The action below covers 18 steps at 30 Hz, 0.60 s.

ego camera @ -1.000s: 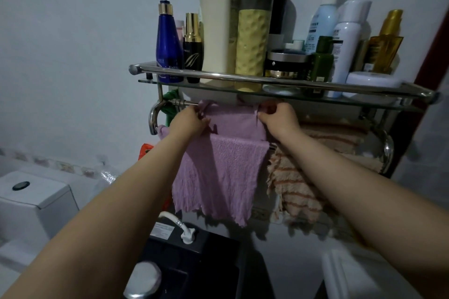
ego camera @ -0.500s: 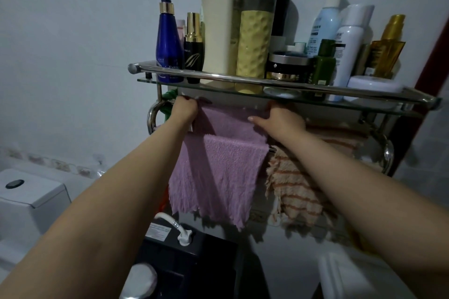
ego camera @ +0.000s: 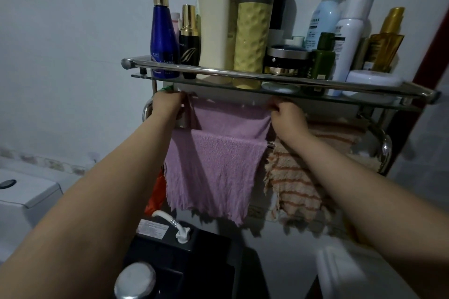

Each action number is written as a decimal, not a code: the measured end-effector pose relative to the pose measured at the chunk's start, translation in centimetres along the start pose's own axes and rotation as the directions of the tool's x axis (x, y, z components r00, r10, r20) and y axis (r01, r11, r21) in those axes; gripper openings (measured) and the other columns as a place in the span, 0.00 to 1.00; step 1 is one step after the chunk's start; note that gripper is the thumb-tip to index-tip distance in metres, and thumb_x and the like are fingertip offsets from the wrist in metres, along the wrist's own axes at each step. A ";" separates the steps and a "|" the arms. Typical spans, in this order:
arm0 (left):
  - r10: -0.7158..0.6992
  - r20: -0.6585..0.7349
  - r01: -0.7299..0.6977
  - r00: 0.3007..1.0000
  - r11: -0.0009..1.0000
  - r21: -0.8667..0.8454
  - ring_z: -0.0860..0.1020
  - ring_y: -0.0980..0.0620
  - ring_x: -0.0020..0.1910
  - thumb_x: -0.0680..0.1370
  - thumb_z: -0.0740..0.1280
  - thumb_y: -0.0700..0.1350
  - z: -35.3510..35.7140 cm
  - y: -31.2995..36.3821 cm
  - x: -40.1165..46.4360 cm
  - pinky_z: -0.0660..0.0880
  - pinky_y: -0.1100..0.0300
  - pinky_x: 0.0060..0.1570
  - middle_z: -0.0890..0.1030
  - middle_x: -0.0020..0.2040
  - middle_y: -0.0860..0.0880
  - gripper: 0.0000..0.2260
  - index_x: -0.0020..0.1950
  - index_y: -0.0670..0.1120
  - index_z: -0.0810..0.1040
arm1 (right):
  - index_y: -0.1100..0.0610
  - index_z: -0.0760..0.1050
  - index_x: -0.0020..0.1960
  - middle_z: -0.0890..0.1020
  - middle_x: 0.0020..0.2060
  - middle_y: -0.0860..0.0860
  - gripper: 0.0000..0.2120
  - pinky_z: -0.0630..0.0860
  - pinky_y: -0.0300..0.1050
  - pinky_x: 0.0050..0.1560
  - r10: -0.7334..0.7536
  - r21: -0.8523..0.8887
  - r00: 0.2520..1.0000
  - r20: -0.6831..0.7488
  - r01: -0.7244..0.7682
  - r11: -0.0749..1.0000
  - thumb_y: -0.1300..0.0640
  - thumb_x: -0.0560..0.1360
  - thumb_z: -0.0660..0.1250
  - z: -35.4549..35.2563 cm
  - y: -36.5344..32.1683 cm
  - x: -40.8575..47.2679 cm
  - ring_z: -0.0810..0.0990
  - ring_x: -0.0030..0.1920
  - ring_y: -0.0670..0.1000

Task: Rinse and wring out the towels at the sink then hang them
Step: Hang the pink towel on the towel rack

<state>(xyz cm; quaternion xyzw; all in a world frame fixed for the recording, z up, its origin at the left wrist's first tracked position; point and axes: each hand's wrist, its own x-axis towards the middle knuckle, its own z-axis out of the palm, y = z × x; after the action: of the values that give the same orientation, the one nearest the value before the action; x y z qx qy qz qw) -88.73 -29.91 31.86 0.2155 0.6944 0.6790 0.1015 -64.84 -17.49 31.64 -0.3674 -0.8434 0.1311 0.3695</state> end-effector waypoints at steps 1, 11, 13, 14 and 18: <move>0.025 -0.016 -0.025 1.000 0.999 0.023 0.80 0.45 0.36 0.77 0.66 0.45 0.2 0.0 -0.2 0.81 0.50 0.44 0.81 0.40 0.43 0.10 0.54 0.41 0.79 | 0.55 0.79 0.57 0.81 0.56 0.58 0.14 0.73 0.48 0.54 -0.053 -0.055 0.998 0.041 0.055 0.997 0.61 0.78 0.57 0.1 -0.1 -0.2 0.78 0.56 0.60; 0.309 0.057 -0.288 0.949 0.784 0.550 0.71 0.37 0.63 0.79 0.64 0.48 1.7 -0.6 -1.8 0.68 0.48 0.64 0.65 0.69 0.36 0.22 0.70 0.40 0.66 | 0.51 0.66 0.69 0.76 0.61 0.57 0.24 0.71 0.54 0.60 0.075 -0.412 0.952 0.297 0.057 0.909 0.39 0.80 0.50 -0.6 -0.3 1.0 0.75 0.59 0.59; 0.499 0.115 -0.439 0.859 0.599 0.670 0.70 0.37 0.62 0.78 0.64 0.46 1.7 -2.1 -2.7 0.70 0.46 0.62 0.65 0.67 0.37 0.21 0.70 0.41 0.66 | 0.51 0.69 0.65 0.78 0.57 0.57 0.20 0.72 0.53 0.55 -0.007 -0.388 0.979 0.204 0.087 0.918 0.42 0.81 0.51 -0.6 -0.4 0.7 0.77 0.56 0.59; 0.580 0.151 -0.491 0.800 0.489 0.721 0.70 0.37 0.61 0.78 0.64 0.46 1.7 -2.7 -3.2 0.70 0.46 0.59 0.68 0.65 0.38 0.20 0.68 0.42 0.68 | 0.53 0.71 0.63 0.79 0.55 0.57 0.20 0.71 0.51 0.50 -0.094 -0.380 0.982 0.165 0.151 0.912 0.43 0.81 0.51 -0.4 -0.7 0.2 0.78 0.54 0.59; 0.600 0.386 -0.623 0.701 0.252 0.740 0.69 0.41 0.65 0.81 0.55 0.55 1.9 -4.0 -3.4 0.66 0.48 0.62 0.73 0.66 0.42 0.20 0.68 0.46 0.70 | 0.53 0.65 0.69 0.73 0.65 0.55 0.25 0.65 0.56 0.63 -0.247 -0.402 0.920 0.304 0.359 0.842 0.40 0.80 0.47 1.1 -1.9 -1.2 0.72 0.65 0.56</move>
<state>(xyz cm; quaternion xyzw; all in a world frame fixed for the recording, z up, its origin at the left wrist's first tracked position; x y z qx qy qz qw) -85.56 -29.62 27.28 0.4955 0.7865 0.2445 -0.2758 -66.06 -19.64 31.22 -0.2851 -0.9365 -0.0848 0.1856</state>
